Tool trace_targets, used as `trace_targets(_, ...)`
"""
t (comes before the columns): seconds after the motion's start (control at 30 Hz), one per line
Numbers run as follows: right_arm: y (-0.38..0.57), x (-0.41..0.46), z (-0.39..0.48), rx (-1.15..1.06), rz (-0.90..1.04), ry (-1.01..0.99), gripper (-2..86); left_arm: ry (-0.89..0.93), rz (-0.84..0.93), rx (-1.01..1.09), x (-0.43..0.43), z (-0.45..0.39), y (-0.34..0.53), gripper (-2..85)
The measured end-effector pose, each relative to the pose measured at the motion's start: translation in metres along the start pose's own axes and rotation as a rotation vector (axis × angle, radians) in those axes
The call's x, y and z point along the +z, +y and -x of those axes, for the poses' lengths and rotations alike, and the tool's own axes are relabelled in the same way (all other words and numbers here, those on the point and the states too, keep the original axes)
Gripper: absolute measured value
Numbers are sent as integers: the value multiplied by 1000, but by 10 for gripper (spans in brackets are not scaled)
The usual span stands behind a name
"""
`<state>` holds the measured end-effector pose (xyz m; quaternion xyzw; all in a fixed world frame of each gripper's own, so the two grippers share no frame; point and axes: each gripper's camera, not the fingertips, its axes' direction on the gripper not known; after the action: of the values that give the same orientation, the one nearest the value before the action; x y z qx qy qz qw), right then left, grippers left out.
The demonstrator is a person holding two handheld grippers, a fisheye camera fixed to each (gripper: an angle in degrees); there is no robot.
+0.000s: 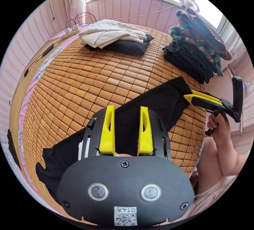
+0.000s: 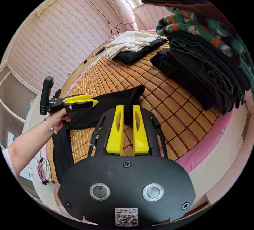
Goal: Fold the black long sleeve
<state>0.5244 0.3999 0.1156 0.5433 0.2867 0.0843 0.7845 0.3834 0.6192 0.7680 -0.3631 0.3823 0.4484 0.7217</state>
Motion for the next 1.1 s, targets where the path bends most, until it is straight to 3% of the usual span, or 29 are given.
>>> trace_targets(0.13, 5, 0, -1, -13, 5, -38, 19, 73, -29, -31, 2, 7, 10, 101)
trace_targets(0.27, 15, 0, 6, -65, -27, -157, 12, 150, -22, -116, -3, 19, 23, 6)
trace_targets(0.43, 26, -6, 29, -192, -103, -335, 9, 166, -103, -183, -37, 33, 61, -6)
trace_targets(0.57, 42, -27, 100, -420, -143, -289, 8, 127, -241, -207, -109, 54, 121, -7)
trace_targets(0.63, 55, -48, 146, -559, -190, -349, 8, 128, -331, -236, -150, 64, 160, -6)
trace_targets(0.73, 85, -77, 226, -771, -199, -593, 7, 90, -470, -276, -219, 73, 242, -2)
trace_targets(0.87, 151, -60, 333, -1026, 152, -932, 7, -26, -519, -380, -272, 66, 377, 27)
trace_targets(1.0, 246, 16, 392, -1138, 591, -831, 2, -57, -432, -639, -268, 64, 512, 43)
trace_targets(1.1, 292, 54, 398, -1104, 742, -715, 0, -3, -412, -793, -259, 53, 589, 45)
